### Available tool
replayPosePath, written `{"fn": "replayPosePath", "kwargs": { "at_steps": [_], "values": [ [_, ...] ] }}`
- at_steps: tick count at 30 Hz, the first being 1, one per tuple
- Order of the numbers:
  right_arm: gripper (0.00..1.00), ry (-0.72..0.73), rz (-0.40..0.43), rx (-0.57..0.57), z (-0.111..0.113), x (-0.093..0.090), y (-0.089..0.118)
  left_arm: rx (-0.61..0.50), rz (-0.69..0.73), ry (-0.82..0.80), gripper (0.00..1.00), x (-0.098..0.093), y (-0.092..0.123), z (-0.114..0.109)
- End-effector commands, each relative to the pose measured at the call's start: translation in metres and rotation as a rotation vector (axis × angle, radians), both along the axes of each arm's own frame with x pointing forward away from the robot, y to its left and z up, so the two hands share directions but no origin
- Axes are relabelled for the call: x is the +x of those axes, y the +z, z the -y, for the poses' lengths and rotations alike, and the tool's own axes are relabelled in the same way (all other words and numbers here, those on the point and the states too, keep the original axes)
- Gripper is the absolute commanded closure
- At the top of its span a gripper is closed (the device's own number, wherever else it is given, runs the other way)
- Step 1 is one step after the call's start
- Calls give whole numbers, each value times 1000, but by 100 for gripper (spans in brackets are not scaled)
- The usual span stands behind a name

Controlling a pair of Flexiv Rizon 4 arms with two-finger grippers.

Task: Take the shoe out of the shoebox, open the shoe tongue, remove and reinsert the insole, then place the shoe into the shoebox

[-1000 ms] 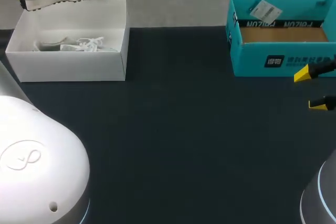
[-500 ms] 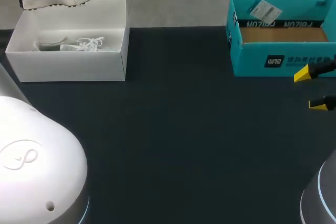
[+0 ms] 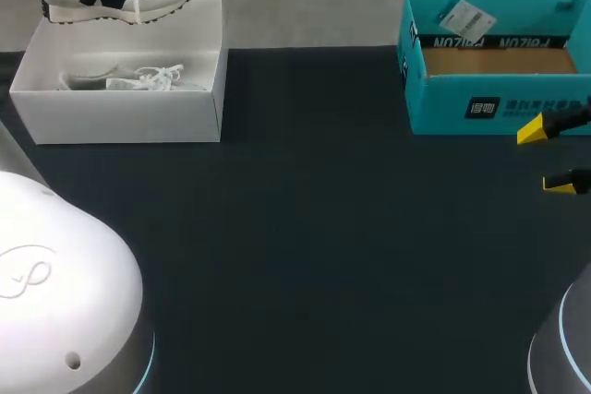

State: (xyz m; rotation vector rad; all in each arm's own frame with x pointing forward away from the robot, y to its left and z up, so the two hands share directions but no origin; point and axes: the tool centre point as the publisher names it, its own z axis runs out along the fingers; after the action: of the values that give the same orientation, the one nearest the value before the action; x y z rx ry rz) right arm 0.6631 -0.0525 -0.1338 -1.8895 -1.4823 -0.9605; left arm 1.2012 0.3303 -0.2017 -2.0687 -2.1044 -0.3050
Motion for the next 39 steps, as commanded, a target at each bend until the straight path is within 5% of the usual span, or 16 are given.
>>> {"fn": "replayPosePath", "kwargs": {
  "at_steps": [1, 11, 23, 39],
  "values": [
    [0, -3, 1, -2, 0, -2, -1, 9, 25, -8, 100, -9, 0, 3],
    [0, -3, 1, -2, 0, -2, -1, -17, 9, -35, 100, -9, -5, 6],
    [0, -3, 1, -2, 0, -2, -1, 46, 5, -66, 100, 1, -59, 11],
    [0, -3, 1, -2, 0, -2, -1, -10, -19, -83, 100, 27, -143, 16]
  ]
}}
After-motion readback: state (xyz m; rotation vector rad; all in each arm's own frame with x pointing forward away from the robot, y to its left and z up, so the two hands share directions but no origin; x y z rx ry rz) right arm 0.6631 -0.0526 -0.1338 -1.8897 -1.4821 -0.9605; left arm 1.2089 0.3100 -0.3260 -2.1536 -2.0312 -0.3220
